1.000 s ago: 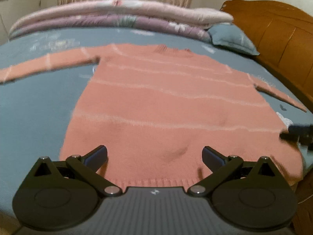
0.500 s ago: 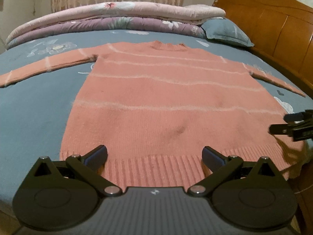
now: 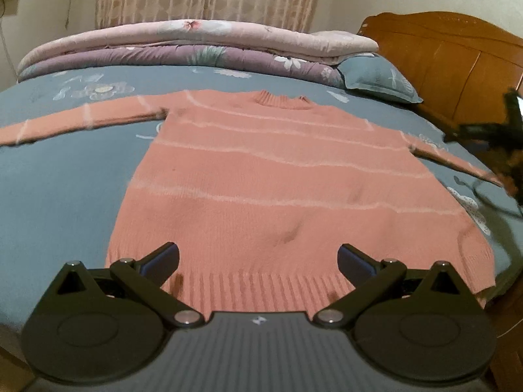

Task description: Fold clothes

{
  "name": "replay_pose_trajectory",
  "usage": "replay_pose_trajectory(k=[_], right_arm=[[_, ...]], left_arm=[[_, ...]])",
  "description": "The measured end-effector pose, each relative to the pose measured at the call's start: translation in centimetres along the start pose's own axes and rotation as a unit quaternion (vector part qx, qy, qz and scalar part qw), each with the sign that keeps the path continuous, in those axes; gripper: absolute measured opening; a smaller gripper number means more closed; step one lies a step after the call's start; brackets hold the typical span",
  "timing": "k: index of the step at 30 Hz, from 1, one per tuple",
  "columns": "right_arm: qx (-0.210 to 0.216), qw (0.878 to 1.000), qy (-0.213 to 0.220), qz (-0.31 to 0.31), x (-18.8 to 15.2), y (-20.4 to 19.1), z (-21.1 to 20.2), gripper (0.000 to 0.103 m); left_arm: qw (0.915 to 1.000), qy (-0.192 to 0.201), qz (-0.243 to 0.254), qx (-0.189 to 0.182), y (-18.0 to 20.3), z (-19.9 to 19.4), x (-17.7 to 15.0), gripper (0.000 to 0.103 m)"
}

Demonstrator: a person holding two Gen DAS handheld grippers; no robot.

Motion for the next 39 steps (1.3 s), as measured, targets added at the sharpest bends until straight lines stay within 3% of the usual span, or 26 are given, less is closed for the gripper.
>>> replay_pose_trajectory(k=[6,11,17,24,30,33,36,39], right_arm=[[-0.076,0.993,-0.065,0.064,2.6,3.2,9.4,0.103],[-0.087,0.988,-0.096,0.083,3.6,3.1,14.5,0.103],[-0.105,0.988,-0.085,0.079,4.6,3.5,17.8,0.103],[-0.102,0.988,-0.087,0.076,5.4,3.2,17.5,0.103],[-0.061,0.996,-0.053,0.029,5.9,-0.5,13.6,0.103],[-0.046,0.997,-0.062,0.002,4.8,-2.2,12.7,0.103],[-0.058,0.996,-0.069,-0.006,3.2,-2.4,12.5,0.103],[-0.050,0.996,-0.071,0.020,1.8,-1.8,11.9,0.103]], left_arm=[[1.0000,-0.006,0.004,0.006,0.4,0.6,0.6,0.102],[0.9998,-0.011,-0.008,0.013,0.0,1.2,1.0,0.102],[0.9990,-0.027,-0.004,0.037,-0.7,2.4,1.0,0.102],[0.9991,-0.033,0.006,0.027,-0.3,3.1,1.2,0.102],[0.9992,-0.034,0.013,0.019,0.1,3.3,1.3,0.102],[0.9992,-0.033,0.010,0.020,0.2,3.0,1.0,0.102],[0.9993,-0.031,0.007,0.022,0.1,2.5,0.7,0.102],[0.9992,-0.032,0.006,0.025,-0.2,1.8,0.1,0.102]])
Point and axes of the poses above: each gripper's, at about its wrist camera, not at the fingertips, and z roughly the way its jaws point, y to its right, x to its top, the point moved 9 cm from there along z, roughly the way its jaws point, and after that the axes turned 5 degrees about -z, right-handed, at the moved point
